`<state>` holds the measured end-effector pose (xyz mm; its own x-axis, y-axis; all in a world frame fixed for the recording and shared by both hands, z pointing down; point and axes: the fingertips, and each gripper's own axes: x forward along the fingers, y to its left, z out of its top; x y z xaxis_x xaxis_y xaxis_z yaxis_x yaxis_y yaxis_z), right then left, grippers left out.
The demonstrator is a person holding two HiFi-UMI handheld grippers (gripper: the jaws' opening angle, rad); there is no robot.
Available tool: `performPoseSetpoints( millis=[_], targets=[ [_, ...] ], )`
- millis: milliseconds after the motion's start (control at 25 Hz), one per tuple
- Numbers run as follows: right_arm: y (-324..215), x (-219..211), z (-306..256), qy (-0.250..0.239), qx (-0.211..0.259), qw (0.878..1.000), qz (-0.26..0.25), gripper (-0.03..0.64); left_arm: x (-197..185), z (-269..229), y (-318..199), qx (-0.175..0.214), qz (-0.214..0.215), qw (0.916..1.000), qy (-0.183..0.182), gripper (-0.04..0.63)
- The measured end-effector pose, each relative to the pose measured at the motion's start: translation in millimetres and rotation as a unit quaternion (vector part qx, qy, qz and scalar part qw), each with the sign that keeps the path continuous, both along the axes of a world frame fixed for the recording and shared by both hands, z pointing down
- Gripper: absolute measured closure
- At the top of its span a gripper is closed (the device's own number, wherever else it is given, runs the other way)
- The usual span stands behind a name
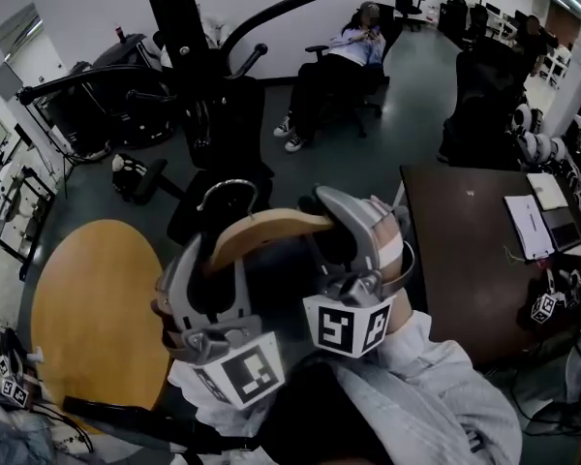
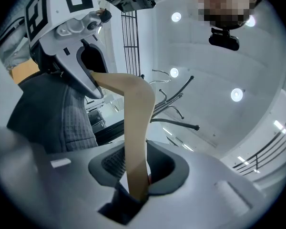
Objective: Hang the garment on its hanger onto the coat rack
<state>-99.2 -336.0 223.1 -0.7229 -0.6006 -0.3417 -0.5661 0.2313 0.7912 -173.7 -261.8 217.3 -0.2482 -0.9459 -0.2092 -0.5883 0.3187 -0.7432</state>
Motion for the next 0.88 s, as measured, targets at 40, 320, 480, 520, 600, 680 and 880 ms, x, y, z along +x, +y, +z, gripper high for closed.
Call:
performPoseSetpoints(
  millis=[40,320,480,520,600,680,880],
  targets=[
    [-7.0,-4.2,-2.5,0.000,0.001,1.000,-0.009,0.520,-3.0,-2.3,-5.8,0.000,-0.008,1.0000,-0.001,0.446],
    [-41.0,-34.4,-7.4,0.007,-0.004,0.999,-0.033,0.518,-29.8,-4.9,-36.4,0.003,-0.028,0.9996,0.004,0.446],
    [-62.0,-53.3,-4.6,0.004,-0.008,0.999,-0.043,0.518,-47.1,-4.2,-56.6,-0.004,-0.035,0.9994,-0.002,0.446],
    [-67.3,-58.8,-2.8,0.005,-0.012,0.999,-0.045,0.518,-52.4,-2.5,-61.7,-0.006,-0.037,0.9993,-0.002,0.446],
    [-76.9,-71.6,1.3,0.008,-0.020,0.999,-0.047,0.518,-65.4,1.1,-71.0,-0.009,-0.040,0.9992,0.000,0.446],
    [-84.3,-85.6,6.4,0.012,-0.028,0.998,-0.049,0.518,-79.5,5.3,-78.4,-0.014,-0.042,0.9990,0.004,0.446],
    [-98.8,-113.1,24.9,0.029,-0.049,0.997,-0.048,0.518,-106.9,22.3,-93.4,-0.034,-0.043,0.9983,0.018,0.446]
  ],
)
